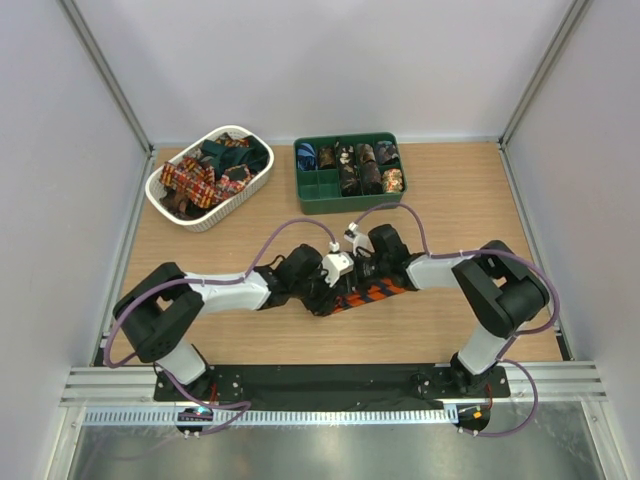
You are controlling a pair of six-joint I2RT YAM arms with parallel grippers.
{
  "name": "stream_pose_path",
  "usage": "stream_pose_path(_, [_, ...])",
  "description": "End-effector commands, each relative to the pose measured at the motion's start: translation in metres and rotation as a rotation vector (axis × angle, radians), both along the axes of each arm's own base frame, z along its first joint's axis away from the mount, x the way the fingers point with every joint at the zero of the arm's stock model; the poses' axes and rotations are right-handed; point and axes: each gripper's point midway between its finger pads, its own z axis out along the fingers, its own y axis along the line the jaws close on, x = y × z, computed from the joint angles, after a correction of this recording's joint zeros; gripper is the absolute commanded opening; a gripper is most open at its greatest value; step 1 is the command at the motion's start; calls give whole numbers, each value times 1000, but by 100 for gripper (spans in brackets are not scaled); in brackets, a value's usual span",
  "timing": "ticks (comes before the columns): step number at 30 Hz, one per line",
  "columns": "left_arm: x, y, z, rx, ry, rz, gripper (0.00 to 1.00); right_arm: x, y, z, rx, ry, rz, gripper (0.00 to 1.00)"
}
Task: Roll the ties
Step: Roll the tie
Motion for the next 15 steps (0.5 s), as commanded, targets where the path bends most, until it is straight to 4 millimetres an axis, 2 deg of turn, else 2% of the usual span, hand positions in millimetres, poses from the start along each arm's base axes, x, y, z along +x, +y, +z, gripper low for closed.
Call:
stream_pose_path(1, [-12,15,-19,86,56,-4,36,-3,-2,11,22,6,-67,30])
stream_pose_path(3, [-16,15,-24,96,67,-14,36,-2,-4,12,26,0,-96,32])
stream_pose_path(6, [-16,14,-29,105,71,-13,35,0,-8,16,3,-15,-118,51])
stream_pose_path(8, [-15,15,-30,110,71,0,35,3,-13,19,-25,-30,-155,61])
stream_pose_path(10, [-12,16,-31,118,64,17,35,7,-23,19,-52,-38,-201,62])
stream_pose_path(11, [-11,17,-32,121,63,23,35,13,-28,26,-54,-65,-235,65])
stream_pose_path(14, [-6,20,-34,137,55,55,35,23,-52,27,-105,-65,-333,67])
stream_pose_path(15, [-6,19,-35,139,54,57,35,29,-61,36,-114,-102,-380,67])
